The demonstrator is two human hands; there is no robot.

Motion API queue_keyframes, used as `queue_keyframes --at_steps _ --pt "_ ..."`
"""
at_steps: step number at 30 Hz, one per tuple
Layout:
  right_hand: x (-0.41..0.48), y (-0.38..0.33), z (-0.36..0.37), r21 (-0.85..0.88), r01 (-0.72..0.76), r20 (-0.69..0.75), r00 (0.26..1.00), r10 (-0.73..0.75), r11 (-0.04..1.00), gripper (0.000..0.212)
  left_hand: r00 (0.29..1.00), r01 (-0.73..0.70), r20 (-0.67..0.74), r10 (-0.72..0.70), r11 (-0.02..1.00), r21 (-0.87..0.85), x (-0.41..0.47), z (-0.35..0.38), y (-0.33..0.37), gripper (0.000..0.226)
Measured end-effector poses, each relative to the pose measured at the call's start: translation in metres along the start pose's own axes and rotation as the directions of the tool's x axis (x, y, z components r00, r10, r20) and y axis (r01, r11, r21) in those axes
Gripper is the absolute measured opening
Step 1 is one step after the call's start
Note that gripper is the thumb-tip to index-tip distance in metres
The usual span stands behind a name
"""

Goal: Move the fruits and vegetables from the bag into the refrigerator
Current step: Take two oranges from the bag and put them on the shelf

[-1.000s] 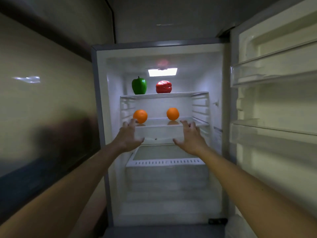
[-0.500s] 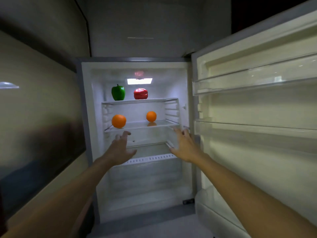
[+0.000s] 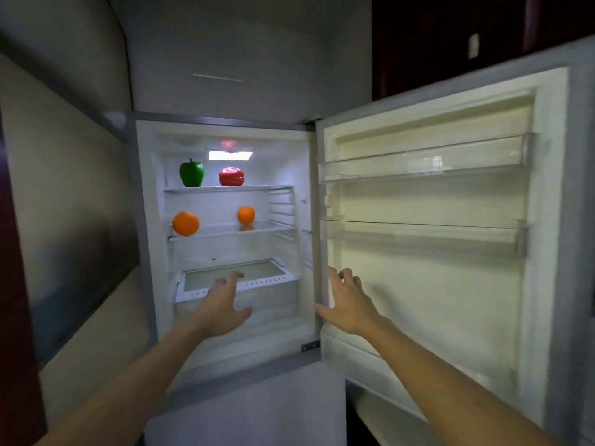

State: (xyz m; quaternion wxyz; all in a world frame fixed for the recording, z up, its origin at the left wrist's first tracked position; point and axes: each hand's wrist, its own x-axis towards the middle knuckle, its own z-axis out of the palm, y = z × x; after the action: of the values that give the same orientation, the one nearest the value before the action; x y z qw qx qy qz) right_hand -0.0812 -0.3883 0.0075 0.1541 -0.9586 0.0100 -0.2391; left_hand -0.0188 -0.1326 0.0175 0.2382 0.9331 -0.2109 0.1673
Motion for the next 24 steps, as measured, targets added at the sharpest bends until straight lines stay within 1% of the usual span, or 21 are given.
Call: queue_keyframes --at_steps 4,9,14,17,24 --pt "-0.029 0.020 -0.017 -0.026 -0.084 -0.009 0.996 0.084 0.996 0.077 0.997 -0.069 0.037 0.070 0.998 -0.014 -0.010 0.015 0.031 0.074" --pt "-0.065 0.044 -0.046 -0.024 -0.143 -0.049 0.989 0.142 0.989 0.074 0.978 -0.162 0.112 0.175 0.980 -0.119 -0.017 0.040 0.065 0.073" --pt "-0.102 0.068 -0.075 -0.042 -0.207 -0.072 0.976 0.203 0.978 0.073 0.950 -0.213 0.184 0.252 0.955 -0.208 -0.022 0.072 0.103 0.076" --pt "-0.127 0.078 -0.088 -0.027 -0.246 -0.066 0.968 0.244 0.969 0.073 0.933 -0.251 0.199 0.301 0.937 -0.241 -0.027 0.095 0.129 0.070" --pt "-0.186 0.113 -0.128 -0.066 -0.295 -0.086 0.954 0.289 0.953 0.073 0.891 -0.315 0.233 0.390 0.899 -0.304 -0.050 0.129 0.210 0.067"
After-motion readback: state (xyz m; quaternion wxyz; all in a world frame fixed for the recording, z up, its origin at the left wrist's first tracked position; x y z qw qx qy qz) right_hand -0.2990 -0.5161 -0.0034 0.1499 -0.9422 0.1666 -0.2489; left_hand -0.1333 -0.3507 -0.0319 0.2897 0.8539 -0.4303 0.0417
